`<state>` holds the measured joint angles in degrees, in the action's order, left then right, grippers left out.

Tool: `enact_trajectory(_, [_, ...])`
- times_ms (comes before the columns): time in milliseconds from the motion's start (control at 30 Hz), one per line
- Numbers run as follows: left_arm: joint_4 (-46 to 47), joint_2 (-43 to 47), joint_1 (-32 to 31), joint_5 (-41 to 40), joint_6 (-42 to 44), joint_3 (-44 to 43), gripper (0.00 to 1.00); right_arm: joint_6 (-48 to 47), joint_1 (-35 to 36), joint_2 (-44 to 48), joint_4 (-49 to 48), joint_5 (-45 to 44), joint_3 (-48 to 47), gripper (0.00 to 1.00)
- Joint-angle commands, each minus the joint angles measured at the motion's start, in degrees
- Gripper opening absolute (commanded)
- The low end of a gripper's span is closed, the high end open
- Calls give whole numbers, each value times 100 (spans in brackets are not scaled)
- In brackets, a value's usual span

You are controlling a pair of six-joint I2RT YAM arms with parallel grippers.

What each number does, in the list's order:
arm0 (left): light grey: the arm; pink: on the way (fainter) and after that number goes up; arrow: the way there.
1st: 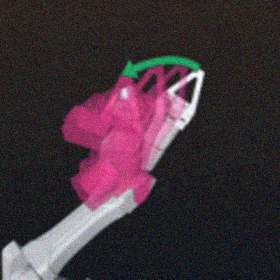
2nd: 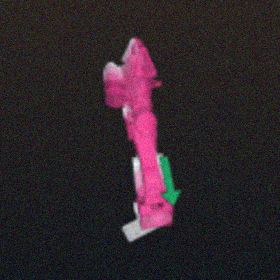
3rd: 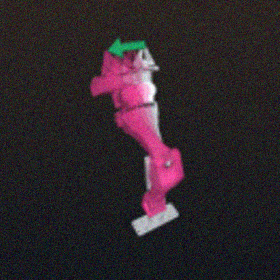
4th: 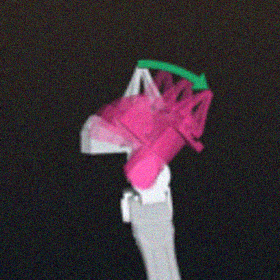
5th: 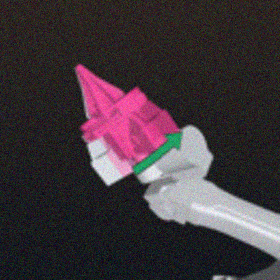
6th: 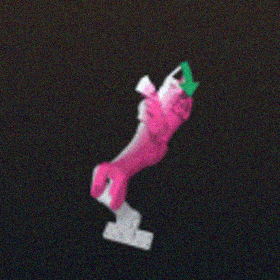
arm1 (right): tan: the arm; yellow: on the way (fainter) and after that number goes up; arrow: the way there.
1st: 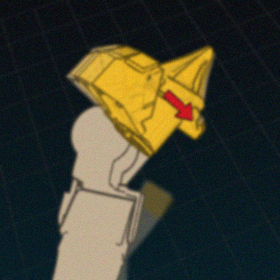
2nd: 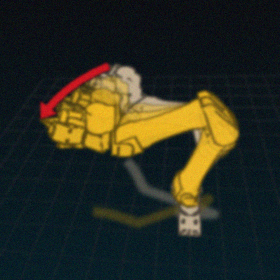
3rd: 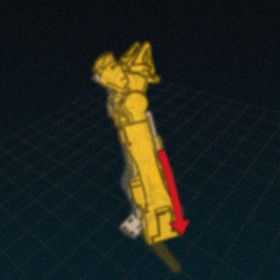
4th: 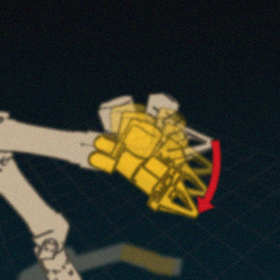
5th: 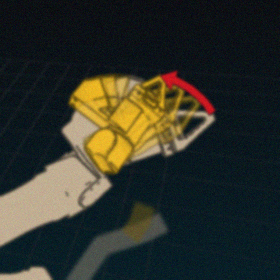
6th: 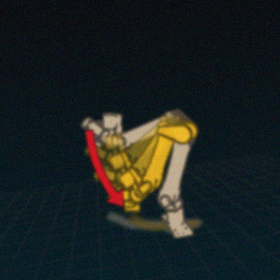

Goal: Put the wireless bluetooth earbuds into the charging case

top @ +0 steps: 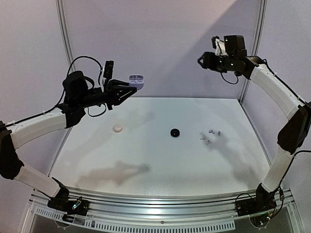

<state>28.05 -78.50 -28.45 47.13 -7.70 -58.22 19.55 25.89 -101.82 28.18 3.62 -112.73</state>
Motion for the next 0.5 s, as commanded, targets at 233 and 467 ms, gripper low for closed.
enact_trajectory(233, [155, 116, 21, -131, -111, 91, 0, 213, -1406, -1523, 3570, -1091, 188, 61])
enact_trajectory(467, [87, 91, 79, -102, -109, 69, 0, -230, -1484, -2768, 3900, -1350, -323, 55])
